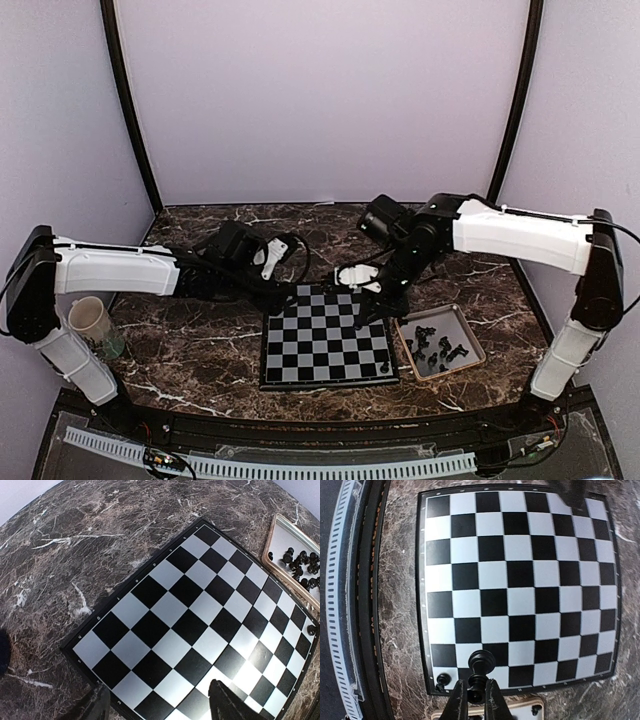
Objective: Set up the chess pieces on the board
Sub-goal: Place the queen at d8.
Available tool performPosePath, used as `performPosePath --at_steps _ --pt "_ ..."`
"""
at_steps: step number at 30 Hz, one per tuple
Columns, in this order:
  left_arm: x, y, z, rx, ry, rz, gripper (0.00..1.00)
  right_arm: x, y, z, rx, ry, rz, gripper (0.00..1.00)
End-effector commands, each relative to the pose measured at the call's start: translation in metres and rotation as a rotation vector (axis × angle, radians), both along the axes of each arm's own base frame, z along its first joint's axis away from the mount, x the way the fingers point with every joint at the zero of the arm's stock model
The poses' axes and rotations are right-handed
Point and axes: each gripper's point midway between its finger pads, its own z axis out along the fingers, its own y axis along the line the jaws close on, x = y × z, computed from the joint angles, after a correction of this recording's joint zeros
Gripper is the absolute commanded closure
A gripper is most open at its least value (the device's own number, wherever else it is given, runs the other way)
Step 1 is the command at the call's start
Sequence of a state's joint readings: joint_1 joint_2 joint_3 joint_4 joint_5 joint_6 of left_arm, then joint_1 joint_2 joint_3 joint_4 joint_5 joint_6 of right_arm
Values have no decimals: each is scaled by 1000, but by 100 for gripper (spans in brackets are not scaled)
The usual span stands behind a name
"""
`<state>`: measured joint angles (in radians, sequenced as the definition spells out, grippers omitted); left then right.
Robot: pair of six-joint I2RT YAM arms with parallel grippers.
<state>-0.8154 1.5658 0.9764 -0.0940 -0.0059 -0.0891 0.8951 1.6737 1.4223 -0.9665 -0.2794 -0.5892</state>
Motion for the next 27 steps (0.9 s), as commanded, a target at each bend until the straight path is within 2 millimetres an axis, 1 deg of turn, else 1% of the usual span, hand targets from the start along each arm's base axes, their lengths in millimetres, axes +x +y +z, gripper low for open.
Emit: performPosePath --at_steps 1,6,10,15,18,23,27 --pt "1 21 15 -28 -43 71 30 -25 19 -17 -66 4 101 97" --pt "3 41 13 -54 -47 145 30 -44 31 -40 -133 -7 171 97" --pt "3 50 9 -60 -45 165 30 -48 39 -48 -154 -7 193 97" --pt "4 51 10 -63 -51 167 30 -50 45 -54 -171 3 205 96" --pt "5 53 11 -63 -60 172 30 -55 50 -58 -179 16 220 95" --pt "5 58 9 -54 -66 186 30 -64 51 -72 -223 0 253 95" --pt "4 58 8 -54 -64 186 30 -65 53 -74 -232 -9 260 94"
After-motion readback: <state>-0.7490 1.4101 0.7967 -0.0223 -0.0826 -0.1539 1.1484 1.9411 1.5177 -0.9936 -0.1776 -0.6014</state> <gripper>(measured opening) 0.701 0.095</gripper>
